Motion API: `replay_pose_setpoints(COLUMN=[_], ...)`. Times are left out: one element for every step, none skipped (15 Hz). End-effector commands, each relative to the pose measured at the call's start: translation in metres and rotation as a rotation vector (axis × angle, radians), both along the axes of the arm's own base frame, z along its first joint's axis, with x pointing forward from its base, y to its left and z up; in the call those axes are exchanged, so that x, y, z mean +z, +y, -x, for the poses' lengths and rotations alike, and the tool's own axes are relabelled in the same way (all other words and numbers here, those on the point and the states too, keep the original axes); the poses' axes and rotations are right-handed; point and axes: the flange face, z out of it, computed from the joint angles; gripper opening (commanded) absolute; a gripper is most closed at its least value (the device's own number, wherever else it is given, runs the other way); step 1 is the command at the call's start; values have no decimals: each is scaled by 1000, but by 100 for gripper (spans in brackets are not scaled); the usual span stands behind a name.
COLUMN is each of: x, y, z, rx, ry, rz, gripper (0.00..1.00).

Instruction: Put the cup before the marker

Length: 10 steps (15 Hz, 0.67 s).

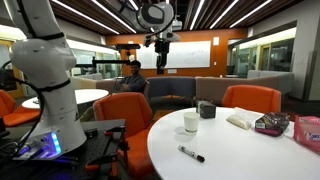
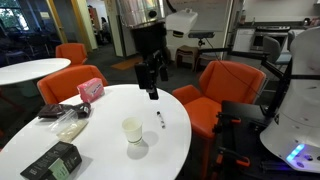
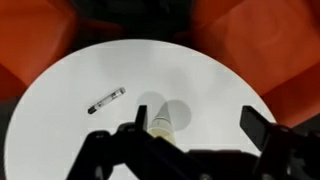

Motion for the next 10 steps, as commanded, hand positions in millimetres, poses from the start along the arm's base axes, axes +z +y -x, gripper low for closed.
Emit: replay_pose_setpoints(x=[-3, -4, -8, -11, -18, -25, -34, -44, -56, -68], y=[-11, -19, -30, -39, -53, -66, -80, -92, -104, -114], z=[-16, -23, -31, -36, -43, -52, -61, -68, -77, -87], rx=[65, 81, 123, 148, 201, 222, 229, 235, 222, 225], ry=[-14, -22, -4, 8, 0, 6, 15, 22, 21, 17], rz=[-48, -79, -108, -127, -140, -159, -174, -184, -186, -207], gripper=[100, 100, 100, 100, 100, 100, 100, 100, 100, 100])
